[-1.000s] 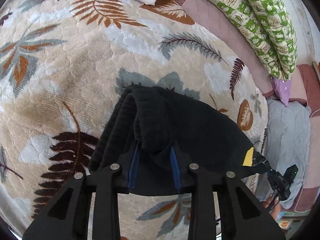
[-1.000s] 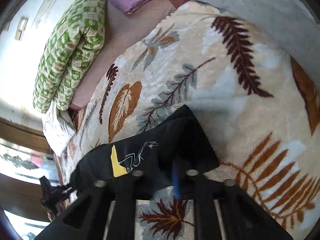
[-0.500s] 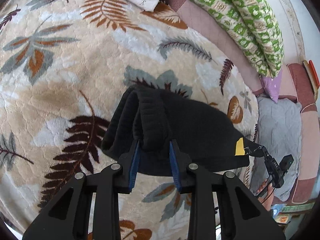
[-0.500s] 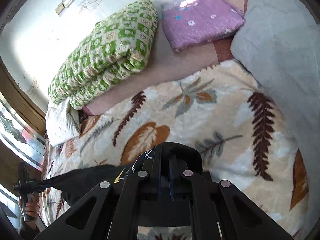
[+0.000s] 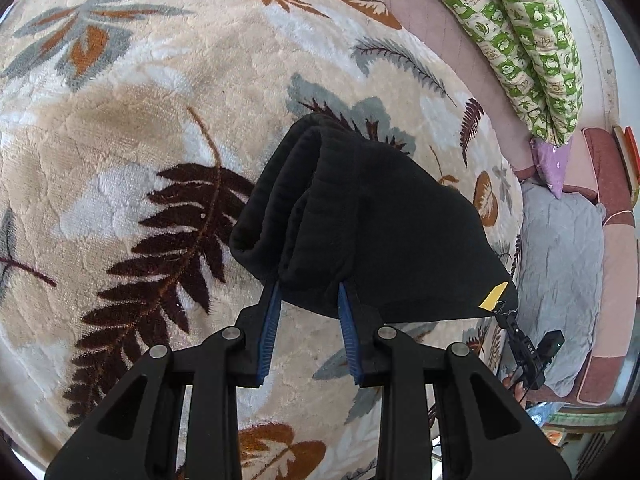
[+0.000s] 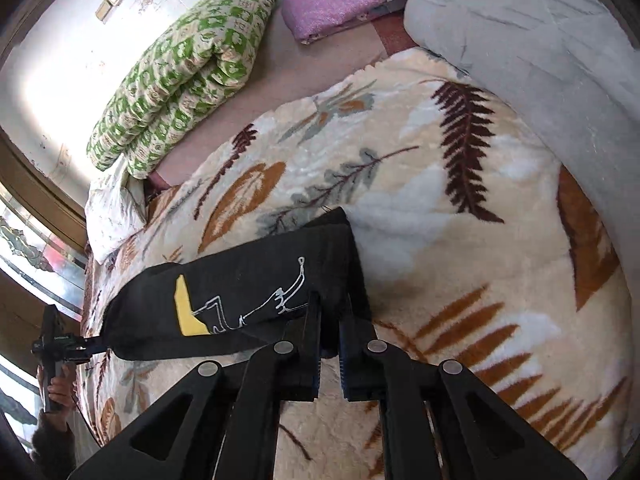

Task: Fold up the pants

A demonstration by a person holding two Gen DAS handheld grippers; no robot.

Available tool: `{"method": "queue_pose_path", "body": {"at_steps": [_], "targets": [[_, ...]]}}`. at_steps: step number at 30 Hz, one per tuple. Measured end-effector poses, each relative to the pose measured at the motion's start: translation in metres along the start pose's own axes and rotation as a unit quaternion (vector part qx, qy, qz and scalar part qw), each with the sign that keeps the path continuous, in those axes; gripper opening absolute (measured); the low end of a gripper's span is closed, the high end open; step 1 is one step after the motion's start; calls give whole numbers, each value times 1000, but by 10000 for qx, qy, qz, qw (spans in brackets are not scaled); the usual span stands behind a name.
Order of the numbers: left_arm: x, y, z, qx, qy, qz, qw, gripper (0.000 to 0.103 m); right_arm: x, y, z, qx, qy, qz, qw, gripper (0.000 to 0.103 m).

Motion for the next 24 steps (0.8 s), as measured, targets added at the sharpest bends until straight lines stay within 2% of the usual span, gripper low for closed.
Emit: {"method": "queue_pose_path", "body": {"at_steps": [1,2,4,6,8,11,12,15,18,21,22,24], "targets": [[1,-1,0,-20,26,-1,10000,27,2,2,5,109,52,-57,9999,18],[2,-2,1,-22,70,-9,10000,27,5,4,8,153,123,-144,9997,22],[3,-3,0,-75,105,-11,9999,27,7,2,9,103,193,-206,9995,25],[3,-2,-2,-133,126,-65,9998,27,6,-5,10,-32,358,-229,9991,33],[4,1,-7,-248,84,-107,9996,27,-3,-17,13,-336,797,-35,9962,45],[5,4,-8,-166,14,-134,9998,27,-24,-25,16,-825,1527,263,9845,59],[5,3,-6,-127,38,-109,9999,27,-28,-20,16,-789,1613,213,9835,59],[1,-9,-1,-92,153,103,9998,27,-31,0,15,-273,1509,-66,9881,59],[-6,-20,5,15,223,244,9995,28,-29,4,4,-347,1546,-120,9873,59],[-12,-20,11,15,311,259,9992,43,-17,-4,7,6,1634,-184,9864,59],[-13,-18,14,13,348,239,9991,45,-11,-7,9,0,1758,-244,9841,59],[-14,-11,20,28,418,156,9990,45,1,-12,13,-285,2210,-397,9740,59]]}}
Point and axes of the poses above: each gripper's, at about its wrist camera, not at the fingertips, and y roughly the way its jaws point, z to its right, x to its underside, the point moved 9 cm from there along y, roughly the way its jaws point, and after that the axes turned 3 degrees about y, right-handed, at the moved point
